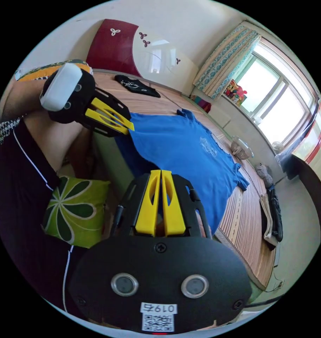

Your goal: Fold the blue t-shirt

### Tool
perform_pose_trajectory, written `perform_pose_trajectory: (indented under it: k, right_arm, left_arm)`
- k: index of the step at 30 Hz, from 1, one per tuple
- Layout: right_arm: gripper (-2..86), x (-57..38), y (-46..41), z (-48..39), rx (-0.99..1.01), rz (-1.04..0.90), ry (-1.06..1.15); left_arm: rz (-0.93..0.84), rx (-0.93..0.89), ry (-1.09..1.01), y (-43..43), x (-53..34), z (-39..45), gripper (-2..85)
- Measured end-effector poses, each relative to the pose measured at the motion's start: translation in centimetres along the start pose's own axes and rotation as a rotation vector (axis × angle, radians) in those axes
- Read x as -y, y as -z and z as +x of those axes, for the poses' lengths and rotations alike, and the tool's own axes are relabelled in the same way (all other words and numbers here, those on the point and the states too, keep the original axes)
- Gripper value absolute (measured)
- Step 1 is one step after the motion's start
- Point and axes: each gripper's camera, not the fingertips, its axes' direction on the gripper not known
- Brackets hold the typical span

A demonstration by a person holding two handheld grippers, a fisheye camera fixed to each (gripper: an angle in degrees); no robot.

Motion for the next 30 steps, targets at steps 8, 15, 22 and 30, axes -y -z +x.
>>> perform_pose_trajectory:
  k: [8, 15, 22, 30]
  right_arm:
    - [-1.0, 0.6, -4.1, -3.1, 0.032, -0.132, 0.087]
    - [-1.0, 0.6, -4.6, -6.8, -0.063, -0.137, 0.217]
    - [-1.0, 0.4, -3.7, -7.5, -0.151, -0.064, 0.200]
    - [-1.0, -0.4, -8.2, -8.3, -0.062, -0.179, 0.243]
  left_arm:
    - [-0.052, -0.058, -0.096, -2.6, 0.8, 2.1, 0.5]
    - [-0.032, -0.007, -0.078, -2.4, 0.2, 1.2, 0.5]
    - [0.022, 0.053, 0.023, -2.1, 0.1, -1.5, 0.6]
    - [-0.057, -0.112, -0.039, -7.5, 0.7, -2.0, 0.6]
